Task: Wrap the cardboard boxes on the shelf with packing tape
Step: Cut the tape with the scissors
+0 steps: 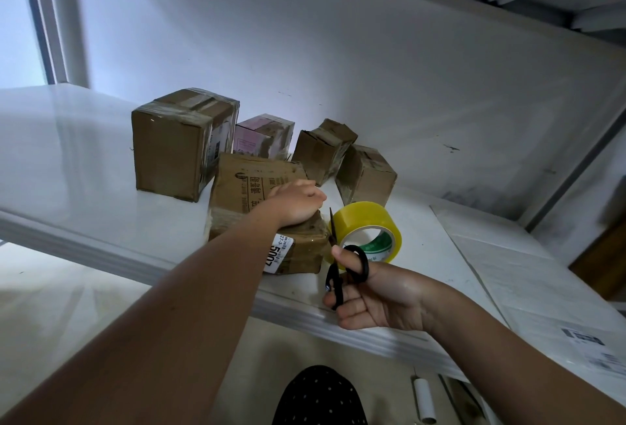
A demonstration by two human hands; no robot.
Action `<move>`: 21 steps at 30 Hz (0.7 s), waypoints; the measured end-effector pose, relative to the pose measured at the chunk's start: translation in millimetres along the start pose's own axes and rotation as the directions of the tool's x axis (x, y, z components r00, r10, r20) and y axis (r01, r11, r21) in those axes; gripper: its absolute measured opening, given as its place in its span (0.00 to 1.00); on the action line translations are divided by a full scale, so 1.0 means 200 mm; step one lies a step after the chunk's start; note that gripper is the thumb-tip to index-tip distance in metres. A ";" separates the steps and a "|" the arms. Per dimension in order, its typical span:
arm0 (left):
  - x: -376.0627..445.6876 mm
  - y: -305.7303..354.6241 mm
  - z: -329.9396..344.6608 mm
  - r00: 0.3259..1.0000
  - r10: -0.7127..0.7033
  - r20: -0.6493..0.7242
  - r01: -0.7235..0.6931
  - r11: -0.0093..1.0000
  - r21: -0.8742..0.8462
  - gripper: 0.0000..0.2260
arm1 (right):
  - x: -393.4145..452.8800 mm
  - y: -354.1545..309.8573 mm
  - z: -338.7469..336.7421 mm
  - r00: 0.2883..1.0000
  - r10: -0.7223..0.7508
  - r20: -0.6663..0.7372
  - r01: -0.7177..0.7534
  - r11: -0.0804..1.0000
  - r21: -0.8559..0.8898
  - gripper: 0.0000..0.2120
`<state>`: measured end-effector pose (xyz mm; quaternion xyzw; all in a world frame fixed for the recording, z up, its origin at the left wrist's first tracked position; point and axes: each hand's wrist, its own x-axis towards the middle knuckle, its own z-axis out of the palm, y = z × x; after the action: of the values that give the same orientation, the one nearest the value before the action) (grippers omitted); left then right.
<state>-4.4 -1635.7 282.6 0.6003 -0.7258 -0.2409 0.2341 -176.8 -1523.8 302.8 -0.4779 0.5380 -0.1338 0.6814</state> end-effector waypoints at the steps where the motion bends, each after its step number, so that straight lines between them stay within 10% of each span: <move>1: 0.00 0.00 0.00 1.000 0.001 -0.005 -0.001 1.000 0.004 0.16 | 0.00 0.00 0.00 1.000 0.001 0.000 -0.001 1.000 0.000 0.22; 21: -0.01 0.00 0.01 0.999 0.005 -0.036 -0.005 1.000 -0.004 0.15 | 0.03 0.01 0.00 0.999 -0.037 -0.035 0.037 0.999 -0.004 0.22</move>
<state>-4.8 -1634.7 280.6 0.6024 -0.7224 -0.2307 0.2490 -176.2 -1527.2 297.1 -0.4864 0.5411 -0.1537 0.6686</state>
